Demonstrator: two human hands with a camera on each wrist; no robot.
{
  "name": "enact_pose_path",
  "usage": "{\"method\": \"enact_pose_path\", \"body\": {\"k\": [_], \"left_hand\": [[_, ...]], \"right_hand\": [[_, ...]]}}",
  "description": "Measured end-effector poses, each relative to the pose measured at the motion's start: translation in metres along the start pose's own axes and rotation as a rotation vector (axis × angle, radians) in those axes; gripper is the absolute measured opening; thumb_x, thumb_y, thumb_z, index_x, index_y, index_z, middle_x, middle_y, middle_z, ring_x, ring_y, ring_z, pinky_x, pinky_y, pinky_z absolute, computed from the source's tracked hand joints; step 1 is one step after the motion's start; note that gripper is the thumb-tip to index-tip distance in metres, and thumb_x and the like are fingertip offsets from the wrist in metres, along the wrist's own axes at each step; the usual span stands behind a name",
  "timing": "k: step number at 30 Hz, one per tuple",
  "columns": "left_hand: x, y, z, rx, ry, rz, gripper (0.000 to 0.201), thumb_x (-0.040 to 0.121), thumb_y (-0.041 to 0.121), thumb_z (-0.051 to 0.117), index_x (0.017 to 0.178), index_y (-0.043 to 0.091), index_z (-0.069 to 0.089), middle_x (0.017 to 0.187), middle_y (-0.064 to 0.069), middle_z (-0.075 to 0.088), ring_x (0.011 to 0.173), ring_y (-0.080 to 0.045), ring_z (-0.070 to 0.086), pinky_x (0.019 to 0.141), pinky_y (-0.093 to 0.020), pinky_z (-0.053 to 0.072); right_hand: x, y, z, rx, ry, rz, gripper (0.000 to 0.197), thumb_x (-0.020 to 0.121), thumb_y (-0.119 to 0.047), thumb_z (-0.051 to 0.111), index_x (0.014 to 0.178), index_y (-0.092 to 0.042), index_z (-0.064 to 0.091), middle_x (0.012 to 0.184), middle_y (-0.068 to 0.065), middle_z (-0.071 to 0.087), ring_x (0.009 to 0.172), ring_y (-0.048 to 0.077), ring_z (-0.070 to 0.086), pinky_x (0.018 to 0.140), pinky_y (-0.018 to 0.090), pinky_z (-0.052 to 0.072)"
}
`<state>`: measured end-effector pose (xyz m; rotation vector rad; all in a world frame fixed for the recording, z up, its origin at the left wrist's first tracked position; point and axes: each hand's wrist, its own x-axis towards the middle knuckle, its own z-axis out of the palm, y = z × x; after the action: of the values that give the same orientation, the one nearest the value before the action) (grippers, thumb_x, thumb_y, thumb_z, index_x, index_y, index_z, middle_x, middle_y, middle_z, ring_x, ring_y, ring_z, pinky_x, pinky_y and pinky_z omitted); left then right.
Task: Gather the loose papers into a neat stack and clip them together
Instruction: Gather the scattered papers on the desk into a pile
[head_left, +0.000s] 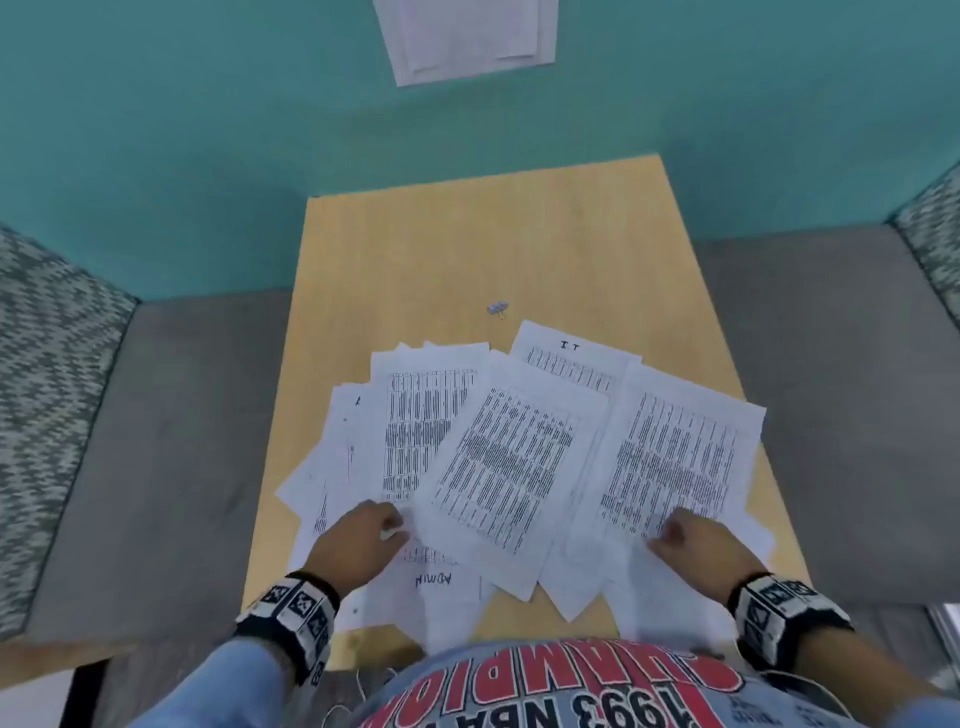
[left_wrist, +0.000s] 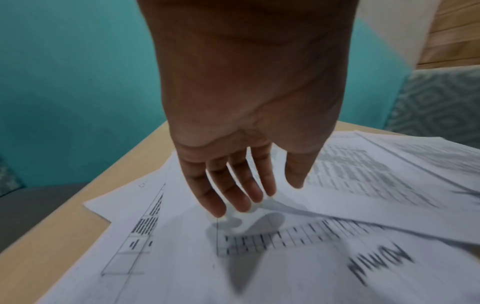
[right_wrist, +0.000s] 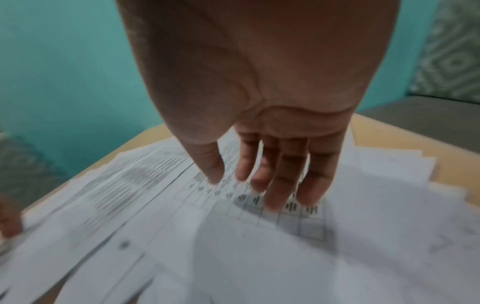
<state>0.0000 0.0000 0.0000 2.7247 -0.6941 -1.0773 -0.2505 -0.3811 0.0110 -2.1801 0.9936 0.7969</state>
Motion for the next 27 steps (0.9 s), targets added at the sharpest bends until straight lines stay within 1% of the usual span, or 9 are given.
{"method": "enact_pose_path", "body": {"k": [2,4,6,9,11,15,18,24,27], "left_hand": [[0.011,0.000,-0.007,-0.073,0.044,-0.061,0.032,0.100,0.049,0.064,0.118,0.023,0.066,0.115,0.000,0.063,0.103,-0.021,0.066,0.090,-0.035,0.054],[0.015,0.004,-0.017,-0.113,0.061,-0.109,0.038,0.099,0.053,0.065,0.121,0.022,0.064,0.117,-0.001,0.061,0.106,-0.022,0.066,0.087,-0.034,0.052],[0.021,0.008,-0.019,-0.124,0.070,-0.123,0.043,0.097,0.056,0.067,0.122,0.021,0.063,0.118,-0.001,0.061,0.109,-0.023,0.065,0.086,-0.033,0.049],[0.029,0.017,-0.019,-0.102,0.067,-0.108,0.060,0.091,0.068,0.067,0.128,0.021,0.063,0.122,-0.002,0.061,0.114,-0.023,0.066,0.093,-0.036,0.054],[0.036,0.026,-0.016,-0.088,0.073,-0.093,0.076,0.084,0.079,0.065,0.134,0.023,0.060,0.128,0.000,0.060,0.119,-0.022,0.063,0.097,-0.040,0.056],[0.051,0.054,-0.007,0.009,0.133,-0.084,0.105,0.072,0.093,0.060,0.148,0.022,0.049,0.143,-0.002,0.051,0.132,-0.026,0.053,0.099,-0.047,0.057],[0.062,0.071,0.000,0.071,0.157,-0.105,0.114,0.068,0.094,0.061,0.152,0.019,0.043,0.146,-0.005,0.047,0.133,-0.028,0.052,0.096,-0.049,0.059],[0.076,0.076,-0.003,-0.028,0.081,-0.117,0.068,0.088,0.059,0.074,0.138,0.019,0.051,0.128,-0.002,0.060,0.117,-0.025,0.064,0.092,-0.043,0.058],[0.077,0.073,-0.013,-0.199,0.030,-0.125,0.021,0.098,0.040,0.070,0.100,0.024,0.056,0.089,0.004,0.064,0.076,-0.017,0.062,0.071,-0.034,0.056]], "right_hand": [[0.020,0.002,-0.007,0.176,0.165,0.089,0.041,0.088,-0.045,0.075,0.094,-0.008,0.059,0.100,0.012,0.061,0.093,0.030,0.062,0.078,0.039,0.050],[0.039,0.010,-0.020,0.202,0.292,0.254,0.084,0.074,-0.067,0.077,0.110,0.008,0.064,0.117,0.023,0.057,0.116,0.038,0.054,0.092,0.046,0.051],[0.051,0.023,-0.027,0.133,0.321,0.432,0.118,0.060,-0.084,0.072,0.126,0.012,0.055,0.131,0.029,0.053,0.128,0.042,0.048,0.099,0.049,0.048],[0.061,0.033,-0.035,0.078,0.356,0.535,0.129,0.052,-0.089,0.073,0.129,0.013,0.049,0.135,0.033,0.053,0.129,0.043,0.049,0.100,0.050,0.045],[0.067,0.031,-0.041,0.087,0.339,0.517,0.121,0.053,-0.085,0.077,0.124,0.009,0.054,0.130,0.029,0.057,0.122,0.042,0.055,0.094,0.049,0.050],[0.074,0.022,-0.055,0.325,0.243,0.378,0.062,0.070,-0.047,0.092,0.103,-0.003,0.063,0.105,0.014,0.071,0.085,0.030,0.065,0.079,0.043,0.059],[0.074,0.011,-0.061,0.439,0.285,0.351,0.057,0.086,-0.025,0.084,0.128,0.000,0.054,0.115,0.017,0.066,0.080,0.028,0.056,0.076,0.036,0.051],[0.082,-0.017,-0.073,0.697,0.416,0.059,0.037,0.093,-0.027,0.076,0.123,-0.008,0.067,0.111,0.008,0.074,0.097,0.029,0.069,0.084,0.036,0.053],[0.083,-0.041,-0.083,0.869,0.370,-0.016,0.045,0.089,-0.027,0.081,0.126,-0.005,0.068,0.115,0.007,0.074,0.103,0.028,0.070,0.093,0.040,0.054]]}}
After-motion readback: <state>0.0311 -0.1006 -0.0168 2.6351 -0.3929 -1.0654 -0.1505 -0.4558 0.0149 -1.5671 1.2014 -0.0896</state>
